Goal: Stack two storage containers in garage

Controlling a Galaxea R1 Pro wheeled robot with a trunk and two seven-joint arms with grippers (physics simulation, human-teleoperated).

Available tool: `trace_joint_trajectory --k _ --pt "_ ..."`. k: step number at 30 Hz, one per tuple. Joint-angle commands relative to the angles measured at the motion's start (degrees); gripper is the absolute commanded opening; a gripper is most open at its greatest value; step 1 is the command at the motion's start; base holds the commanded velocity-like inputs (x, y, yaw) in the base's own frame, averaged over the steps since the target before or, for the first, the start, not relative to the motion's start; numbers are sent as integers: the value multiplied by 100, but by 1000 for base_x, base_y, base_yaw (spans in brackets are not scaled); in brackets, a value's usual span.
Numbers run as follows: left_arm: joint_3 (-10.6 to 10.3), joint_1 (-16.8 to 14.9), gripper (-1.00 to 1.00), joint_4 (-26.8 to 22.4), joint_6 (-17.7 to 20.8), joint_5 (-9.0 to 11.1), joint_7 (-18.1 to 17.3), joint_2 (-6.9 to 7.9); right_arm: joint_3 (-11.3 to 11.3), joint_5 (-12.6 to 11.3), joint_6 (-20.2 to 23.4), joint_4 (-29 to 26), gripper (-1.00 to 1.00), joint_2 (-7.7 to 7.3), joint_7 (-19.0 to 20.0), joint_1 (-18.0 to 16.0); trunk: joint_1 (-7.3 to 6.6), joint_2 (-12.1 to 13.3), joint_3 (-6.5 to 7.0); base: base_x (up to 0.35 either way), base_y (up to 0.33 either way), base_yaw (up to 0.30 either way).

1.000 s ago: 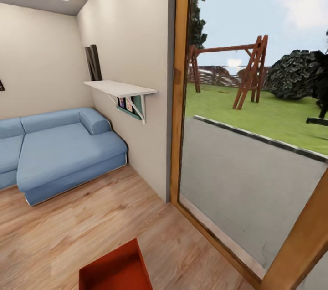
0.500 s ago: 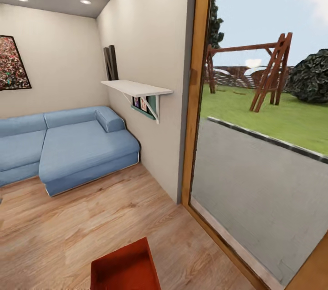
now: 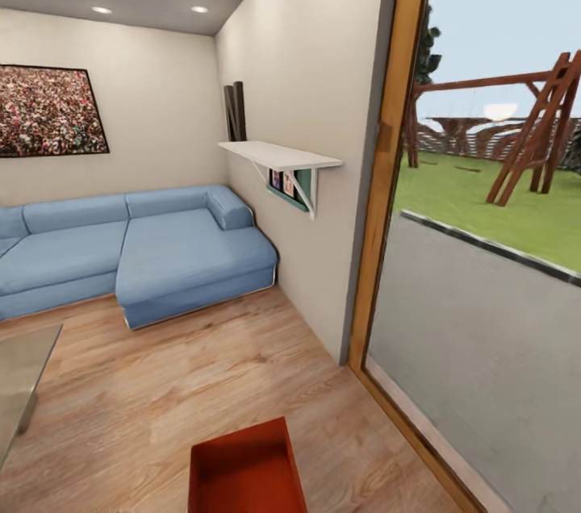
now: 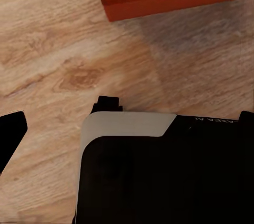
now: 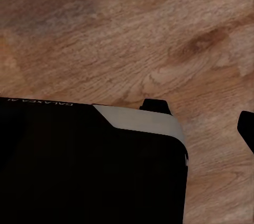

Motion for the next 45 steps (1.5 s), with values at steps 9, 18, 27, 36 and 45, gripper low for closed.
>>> trace_joint_trajectory --k 9,18,27,36,45 --pt "-17 -5 100 4 -5 55 -14 5 48 -48 -28 13 100 -4 -7 -5 0 -5 -7 56 -38 198" --pt "-17 -5 100 4 -5 55 -16 8 48 -50 -28 13 100 -4 -7 -5 0 -5 -7 225 -163 10" --pt "-17 -5 100 4 -5 55 -16 17 48 -56 -28 13 100 0 -7 -5 0 -5 -7 94 -67 91" --pt "-17 -5 100 4 -6 55 -16 17 48 -56 -28 13 100 -4 -7 -5 0 -5 -7 1 -1 264" --pt "-17 -5 100 4 -10 55 -16 17 48 -56 -28 13 100 -4 -7 -5 0 -5 -7 0 0 269"
